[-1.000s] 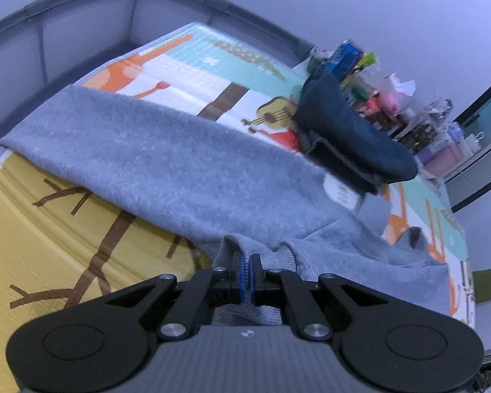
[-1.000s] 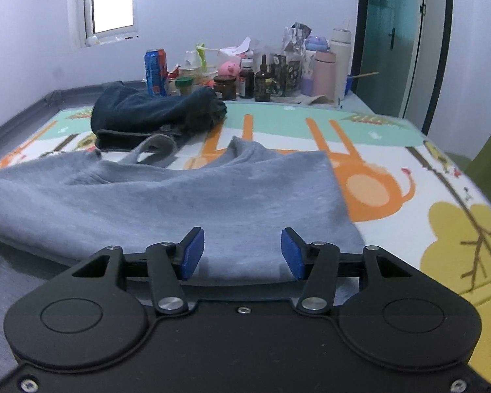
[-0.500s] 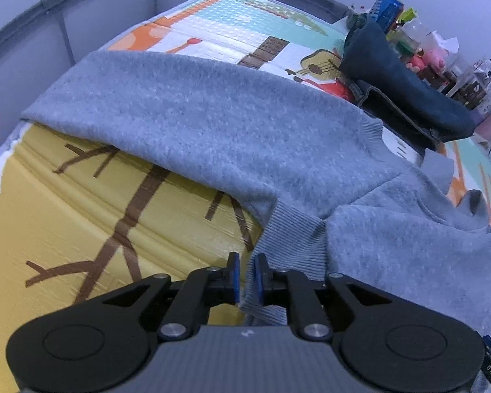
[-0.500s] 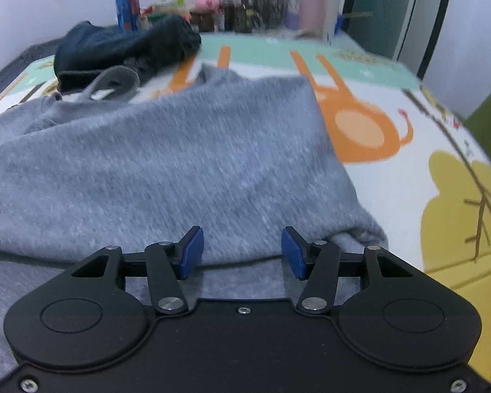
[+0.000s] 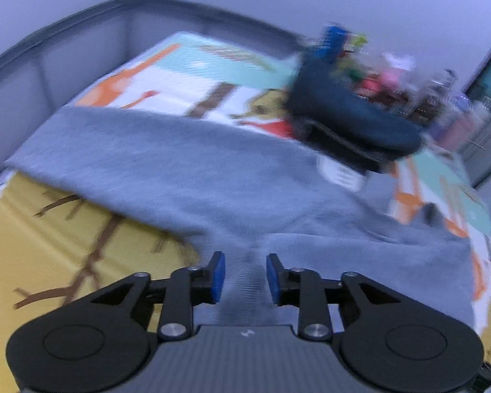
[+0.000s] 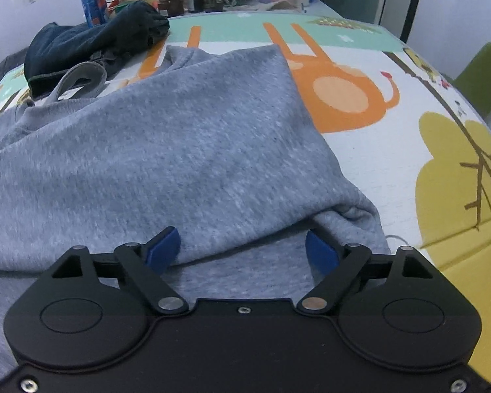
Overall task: Fold clothes
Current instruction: 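Open the left gripper to release the sleeve and lift away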
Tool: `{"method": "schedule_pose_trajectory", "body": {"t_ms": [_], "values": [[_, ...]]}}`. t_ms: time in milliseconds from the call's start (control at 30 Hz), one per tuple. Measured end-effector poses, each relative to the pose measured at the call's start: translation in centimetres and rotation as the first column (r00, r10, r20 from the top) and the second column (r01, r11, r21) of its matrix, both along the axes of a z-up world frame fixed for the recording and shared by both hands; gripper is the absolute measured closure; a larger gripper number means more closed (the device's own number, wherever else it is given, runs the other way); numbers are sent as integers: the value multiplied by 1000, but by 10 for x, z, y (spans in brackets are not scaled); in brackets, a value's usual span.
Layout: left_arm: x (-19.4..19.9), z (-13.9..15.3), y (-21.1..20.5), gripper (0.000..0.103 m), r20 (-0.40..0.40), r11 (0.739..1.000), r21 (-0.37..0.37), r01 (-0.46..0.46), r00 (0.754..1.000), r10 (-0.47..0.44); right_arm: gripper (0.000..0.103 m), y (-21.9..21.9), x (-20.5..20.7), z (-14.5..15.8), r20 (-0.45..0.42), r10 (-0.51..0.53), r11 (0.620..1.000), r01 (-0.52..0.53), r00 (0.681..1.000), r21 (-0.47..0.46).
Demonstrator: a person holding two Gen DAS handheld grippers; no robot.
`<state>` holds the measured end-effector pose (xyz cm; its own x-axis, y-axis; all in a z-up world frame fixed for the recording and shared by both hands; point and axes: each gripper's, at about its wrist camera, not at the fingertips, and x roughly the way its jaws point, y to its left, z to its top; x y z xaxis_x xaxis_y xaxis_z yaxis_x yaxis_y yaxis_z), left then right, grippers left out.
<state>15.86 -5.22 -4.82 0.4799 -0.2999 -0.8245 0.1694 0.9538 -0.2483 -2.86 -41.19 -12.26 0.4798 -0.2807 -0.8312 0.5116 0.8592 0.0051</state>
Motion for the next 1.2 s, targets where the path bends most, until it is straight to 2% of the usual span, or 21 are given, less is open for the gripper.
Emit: {"method": "schedule_pose_trajectory", "body": {"t_ms": [67, 167, 267, 400, 533, 700, 800, 900, 967, 1067, 1200], "values": [[-4, -3, -17, 62, 6, 998, -4, 64, 998, -64, 18, 1, 1, 0, -7, 0, 1000, -1, 1000, -8], [-10, -11, -42, 58, 9, 989, 7, 151, 989, -151, 15, 1, 2, 0, -13, -16, 1000, 16, 1000, -4], [-8, -28, -60, 56, -19, 980, 41, 195, 981, -194, 14, 0, 3, 0, -15, -16, 1000, 16, 1000, -4], [-2, -52, -64, 57, -69, 979, 92, 180, 982, -174, 13, 0, 4, 2, -27, -7, 1000, 7, 1000, -9], [1, -61, -55, 60, -87, 977, 132, 168, 984, -157, 11, -1, 4, 2, -31, 0, 1000, 0, 1000, -13], [10, -63, -40, 61, -99, 988, 72, 136, 987, -128, 7, -5, 3, 2, -36, 3, 1000, -3, 999, -8], [11, -63, -42, 60, -84, 985, 78, 152, 986, -146, 4, -9, 1, 1, -40, 1, 1000, -1, 999, 7], [7, -63, -51, 48, -68, 974, 102, 203, 978, -197, 0, -14, -1, -1, -39, -4, 999, 6, 999, 36], [2, -65, -59, 29, -58, 960, 120, 252, 967, -246, 0, -18, -2, -3, -37, -11, 998, 13, 999, 57], [-6, -69, -74, 13, -50, 933, 174, 315, 949, -311, 0, -19, -1, -4, -40, -9, 998, 11, 999, 55], [-17, -77, -91, 1, -39, 896, 255, 363, 930, -366, 0, -18, 0, -5, -36, -7, 999, 8, 999, 53]]}}
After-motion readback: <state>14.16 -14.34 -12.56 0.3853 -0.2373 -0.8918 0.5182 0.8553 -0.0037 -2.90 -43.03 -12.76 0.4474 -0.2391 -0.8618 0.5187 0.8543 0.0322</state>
